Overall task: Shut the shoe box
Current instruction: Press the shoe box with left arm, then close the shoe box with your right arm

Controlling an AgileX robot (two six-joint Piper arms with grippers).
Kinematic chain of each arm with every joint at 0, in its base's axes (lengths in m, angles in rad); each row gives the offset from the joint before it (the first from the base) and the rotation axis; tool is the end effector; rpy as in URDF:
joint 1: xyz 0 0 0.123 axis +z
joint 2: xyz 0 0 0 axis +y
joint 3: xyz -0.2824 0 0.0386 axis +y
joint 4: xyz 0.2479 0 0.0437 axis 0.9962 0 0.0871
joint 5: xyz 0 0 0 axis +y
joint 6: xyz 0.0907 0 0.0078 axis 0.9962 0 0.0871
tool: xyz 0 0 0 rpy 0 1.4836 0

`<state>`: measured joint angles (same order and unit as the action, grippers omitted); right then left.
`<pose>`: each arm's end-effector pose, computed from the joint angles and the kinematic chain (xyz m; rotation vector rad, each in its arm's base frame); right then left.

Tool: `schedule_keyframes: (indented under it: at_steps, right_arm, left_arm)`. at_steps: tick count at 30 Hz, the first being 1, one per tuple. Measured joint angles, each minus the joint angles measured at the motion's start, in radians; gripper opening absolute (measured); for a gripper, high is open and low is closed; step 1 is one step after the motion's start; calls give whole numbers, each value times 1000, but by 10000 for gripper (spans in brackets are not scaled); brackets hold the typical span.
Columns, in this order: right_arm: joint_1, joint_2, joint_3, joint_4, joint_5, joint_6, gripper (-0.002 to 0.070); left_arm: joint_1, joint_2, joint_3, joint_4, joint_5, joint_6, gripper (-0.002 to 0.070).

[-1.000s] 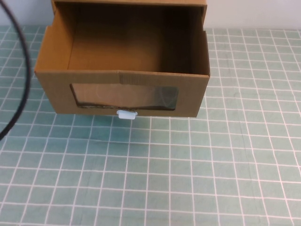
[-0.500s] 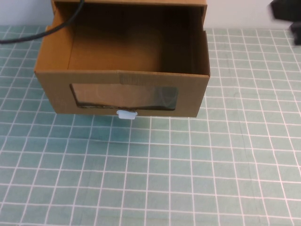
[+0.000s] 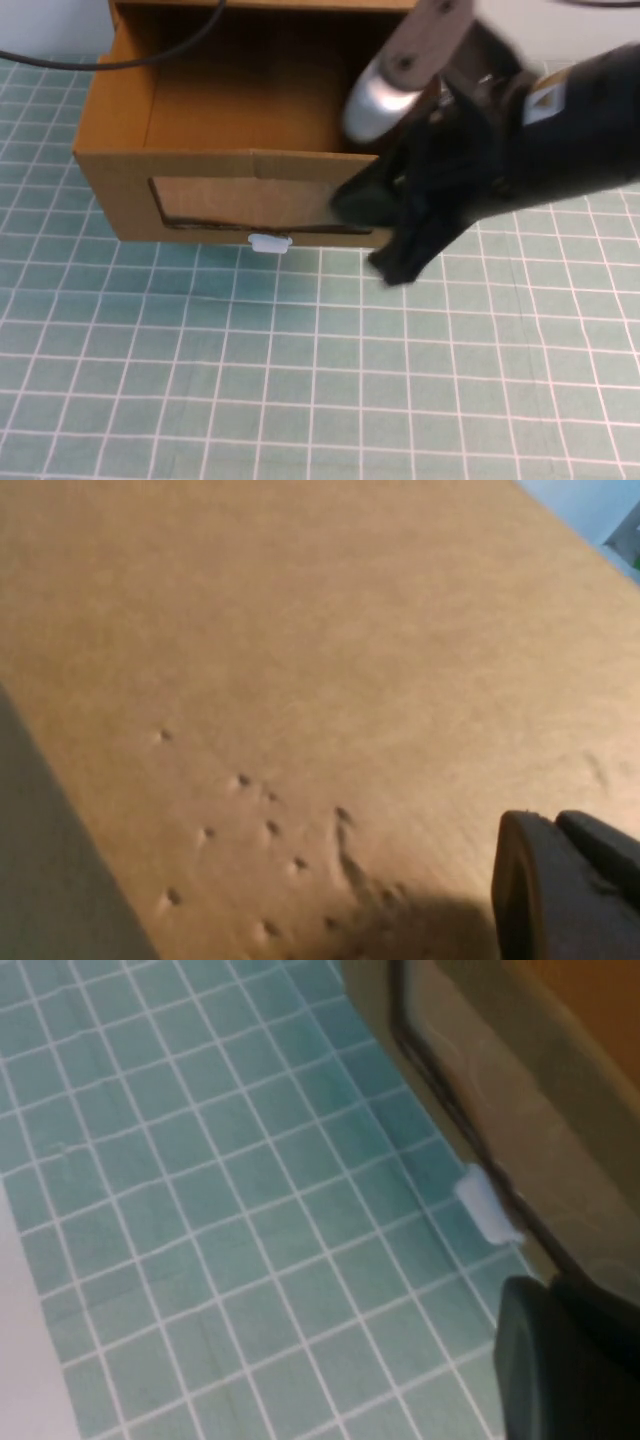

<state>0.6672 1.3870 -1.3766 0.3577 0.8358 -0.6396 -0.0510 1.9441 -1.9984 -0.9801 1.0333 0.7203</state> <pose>0.2213 0.2044 0.3903 -1.2831 1.9168 0.4422 0.4324 -0.0872 0.3924 0.5670 2.0110 -0.8471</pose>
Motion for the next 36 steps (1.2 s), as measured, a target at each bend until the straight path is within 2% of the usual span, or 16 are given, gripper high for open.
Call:
schedule_keyframes:
  at_steps: [5,9,16,24,31,36]
  right_arm:
    - [170,45,72,-102,-129,-1,-14]
    - [242,75,160,-195,-263,-1,-14]
    - [250,145,280,-209,-562,-1,-14]
    - [250,267,285,-227,-687,-3,-14]
    - [250,327,284,-452,-787,-7,-14]
    - [204,337,248,-467,-799,6,-14]
  left_arm:
    - [-16,26,-7,-7,-18,4,-5]
    - [-20,26,-7,5,-18,3,-5]
    - [-21,26,-8,12,-19,3,-5]
    - [-25,26,-8,29,-24,3,-5]
    - [-25,26,-10,31,-28,3,-5]
    - [-25,26,-10,33,-28,3,-5]
